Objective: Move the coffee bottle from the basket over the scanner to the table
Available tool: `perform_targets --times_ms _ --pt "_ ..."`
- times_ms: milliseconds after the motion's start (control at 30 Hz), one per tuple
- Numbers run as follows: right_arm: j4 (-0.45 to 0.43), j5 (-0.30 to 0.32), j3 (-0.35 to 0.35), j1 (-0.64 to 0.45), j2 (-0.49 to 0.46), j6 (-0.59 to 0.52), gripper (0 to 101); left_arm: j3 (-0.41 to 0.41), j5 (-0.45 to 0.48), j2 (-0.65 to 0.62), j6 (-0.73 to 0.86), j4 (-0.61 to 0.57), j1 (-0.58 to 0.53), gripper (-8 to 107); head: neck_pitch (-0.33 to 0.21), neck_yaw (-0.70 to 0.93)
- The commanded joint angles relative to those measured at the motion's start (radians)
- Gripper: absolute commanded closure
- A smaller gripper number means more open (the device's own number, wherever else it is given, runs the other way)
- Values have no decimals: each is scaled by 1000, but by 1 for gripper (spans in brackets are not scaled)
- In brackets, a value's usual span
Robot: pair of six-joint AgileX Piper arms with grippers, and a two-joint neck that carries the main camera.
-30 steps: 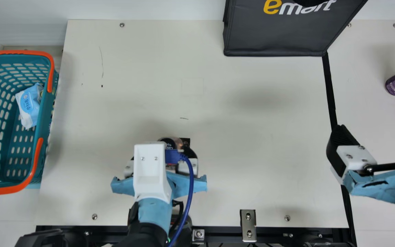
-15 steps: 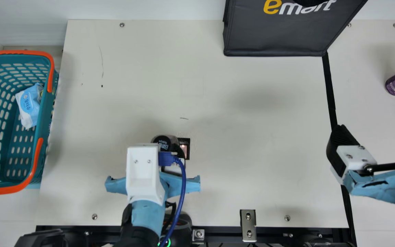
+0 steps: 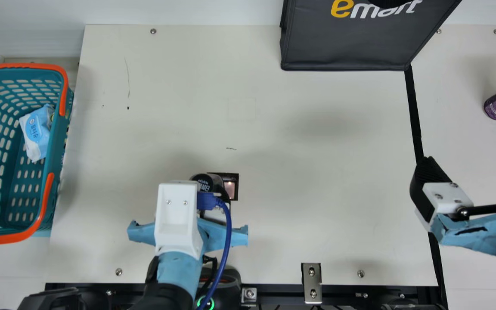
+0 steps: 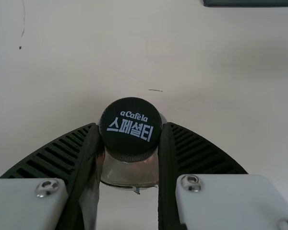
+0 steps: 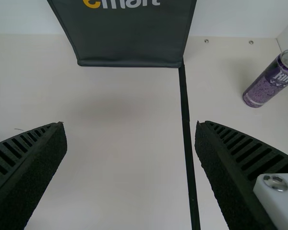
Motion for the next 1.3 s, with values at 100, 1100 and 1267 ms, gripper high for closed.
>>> perform_targets --times_ms 100,1100,1267 --pt "0 0 0 0 0 0 6 11 -18 -1 6 -19 15 47 -29 2" --pt "0 0 0 0 0 0 6 74 -126 -12 -41 115 67 102 -29 2" --pt "0 1 0 0 0 0 6 61 -111 -51 40 90 44 107 -29 2"
